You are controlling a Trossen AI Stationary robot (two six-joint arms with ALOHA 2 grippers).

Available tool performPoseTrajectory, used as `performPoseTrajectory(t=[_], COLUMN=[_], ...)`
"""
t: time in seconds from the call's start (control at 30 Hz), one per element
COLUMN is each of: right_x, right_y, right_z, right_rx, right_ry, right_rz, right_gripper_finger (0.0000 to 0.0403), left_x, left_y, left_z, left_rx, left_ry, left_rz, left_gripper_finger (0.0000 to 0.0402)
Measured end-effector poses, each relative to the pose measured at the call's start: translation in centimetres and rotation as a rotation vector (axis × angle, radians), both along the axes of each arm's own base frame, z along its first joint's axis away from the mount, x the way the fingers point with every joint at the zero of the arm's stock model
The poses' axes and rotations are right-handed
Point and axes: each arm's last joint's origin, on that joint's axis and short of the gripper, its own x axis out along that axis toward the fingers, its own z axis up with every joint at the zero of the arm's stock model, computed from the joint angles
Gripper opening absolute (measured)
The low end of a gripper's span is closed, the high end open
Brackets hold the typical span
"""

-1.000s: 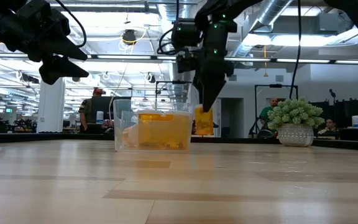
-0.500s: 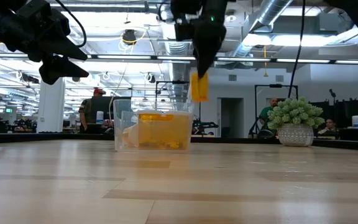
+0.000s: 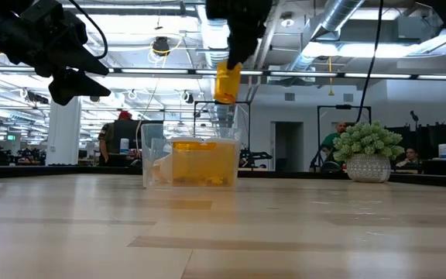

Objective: Pick and place pill bottles into a basket
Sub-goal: Put the orange pill bottle into the transparent container

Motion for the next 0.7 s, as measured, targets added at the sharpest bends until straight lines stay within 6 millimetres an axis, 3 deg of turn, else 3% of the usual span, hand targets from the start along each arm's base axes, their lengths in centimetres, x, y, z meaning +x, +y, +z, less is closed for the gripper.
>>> performPoseTrajectory(t=[0.33,0.53,0.7], right_x=[1.6,2.6,3.8], right_y=[2.2,3.1,4.0], right_z=[0.4,-0.8,-2.4], right_rx=[0.039,0.060,0.081], right_ry=[-0.143,-0.141,-0.134], right_rz=[0.028,0.052,0.085], right_gripper_finger=[0.0215,0.0191,0.0212], left_x=[0.0,0.0,0.0], left_y=[0.0,0.0,0.0], left_z=[0.0,0.0,0.0], left_rx=[-0.003,-0.004,-0.004], left_ry=[0.000,0.000,0.000], left_rz=[-0.008,-0.009,-0.009], left_gripper_finger=[0.0247,0.0247,0.0247])
